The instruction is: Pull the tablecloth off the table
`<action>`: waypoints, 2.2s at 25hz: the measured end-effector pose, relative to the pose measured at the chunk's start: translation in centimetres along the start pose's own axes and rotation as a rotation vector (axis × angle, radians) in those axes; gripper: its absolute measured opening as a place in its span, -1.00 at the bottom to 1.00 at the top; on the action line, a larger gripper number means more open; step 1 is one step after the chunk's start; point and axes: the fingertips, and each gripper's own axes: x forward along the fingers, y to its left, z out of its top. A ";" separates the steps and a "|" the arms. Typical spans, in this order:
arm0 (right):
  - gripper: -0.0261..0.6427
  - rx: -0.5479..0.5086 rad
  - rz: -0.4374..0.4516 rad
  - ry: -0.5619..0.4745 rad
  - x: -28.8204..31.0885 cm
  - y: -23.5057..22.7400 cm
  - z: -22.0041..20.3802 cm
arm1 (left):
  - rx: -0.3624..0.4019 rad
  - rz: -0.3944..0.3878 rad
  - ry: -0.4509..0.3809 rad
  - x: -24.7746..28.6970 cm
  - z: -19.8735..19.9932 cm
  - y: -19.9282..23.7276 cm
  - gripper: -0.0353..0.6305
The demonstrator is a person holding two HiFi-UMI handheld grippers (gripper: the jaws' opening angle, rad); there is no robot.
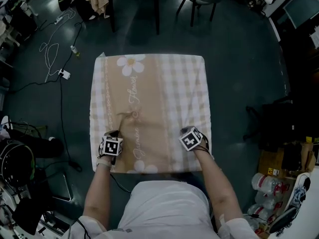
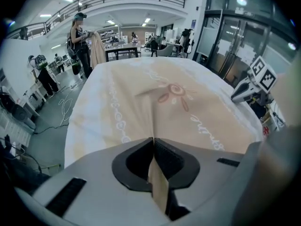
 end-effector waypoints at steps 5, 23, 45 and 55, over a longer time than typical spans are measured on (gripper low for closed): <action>-0.81 -0.012 0.065 0.008 -0.7 2.6 -2.9 | 0.023 -0.022 0.060 -0.9 -2.6 -1.8 -0.85; -0.83 -0.039 0.382 0.140 -2.5 11.3 -11.7 | 0.147 -0.101 0.358 -3.6 -10.7 -7.1 -0.86; -0.23 -0.034 0.044 -0.078 -2.6 -14.4 4.2 | 0.115 -0.090 0.504 -3.4 -11.3 -7.2 -0.85; -0.22 0.171 -0.149 -0.108 0.9 -23.0 9.0 | 0.102 -0.031 0.513 -3.6 -11.3 -7.2 -0.85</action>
